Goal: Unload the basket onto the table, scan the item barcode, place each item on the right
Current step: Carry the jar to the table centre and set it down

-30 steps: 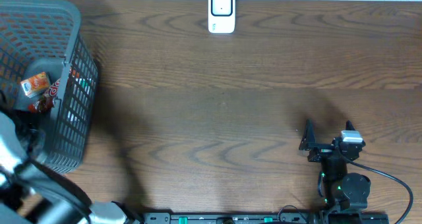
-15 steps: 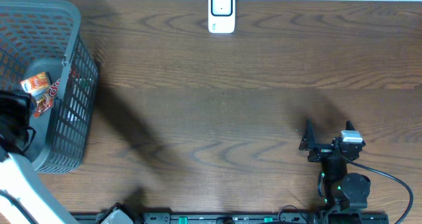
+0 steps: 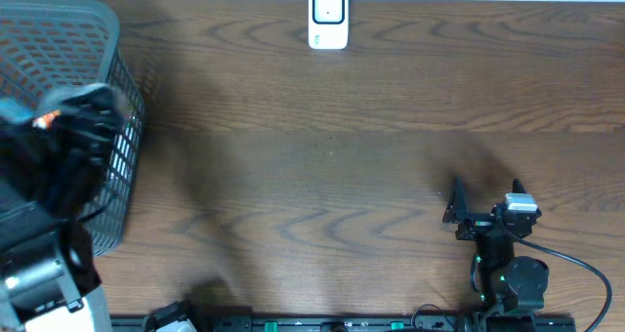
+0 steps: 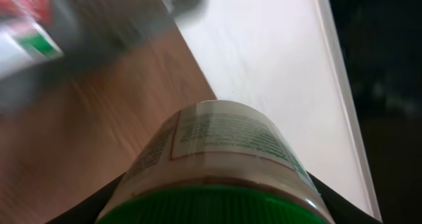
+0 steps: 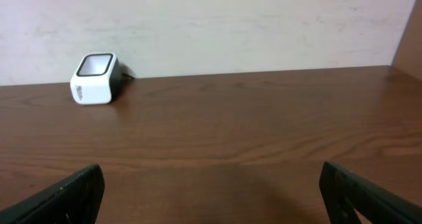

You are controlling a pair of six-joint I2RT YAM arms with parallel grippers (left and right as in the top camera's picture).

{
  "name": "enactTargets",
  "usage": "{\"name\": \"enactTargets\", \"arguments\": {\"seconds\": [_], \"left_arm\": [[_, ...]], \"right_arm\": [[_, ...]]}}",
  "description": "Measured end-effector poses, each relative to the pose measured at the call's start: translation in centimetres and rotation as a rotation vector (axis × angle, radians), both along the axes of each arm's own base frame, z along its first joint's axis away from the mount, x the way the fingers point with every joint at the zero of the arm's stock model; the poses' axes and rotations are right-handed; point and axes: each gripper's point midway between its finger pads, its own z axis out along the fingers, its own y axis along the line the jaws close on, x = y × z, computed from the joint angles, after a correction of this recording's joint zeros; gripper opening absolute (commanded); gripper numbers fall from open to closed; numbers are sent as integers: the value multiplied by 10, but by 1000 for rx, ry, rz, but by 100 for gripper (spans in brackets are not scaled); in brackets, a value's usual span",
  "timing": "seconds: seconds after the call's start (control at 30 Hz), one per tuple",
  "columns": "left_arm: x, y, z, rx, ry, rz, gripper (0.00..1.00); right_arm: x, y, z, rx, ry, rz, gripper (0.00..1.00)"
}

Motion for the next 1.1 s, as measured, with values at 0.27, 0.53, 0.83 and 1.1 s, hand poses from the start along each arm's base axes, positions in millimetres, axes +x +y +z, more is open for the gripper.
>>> {"name": "enactTargets", "arguments": {"seconds": [0.27,0.53,0.83,1.1], "left_arm": [[22,-90,-51,34,202,-237,64],[45,-159,-136,155,461,-268,64],[57,-215,-239,211,674,-173,64],[52,-236,-302,159,790,-26,63]], "right_arm": [[0,0,0,0,0,0,99],[0,0,0,0,-1,0,99],[0,0,0,0,0,0,99],[0,0,0,0,0,0,99]]}}
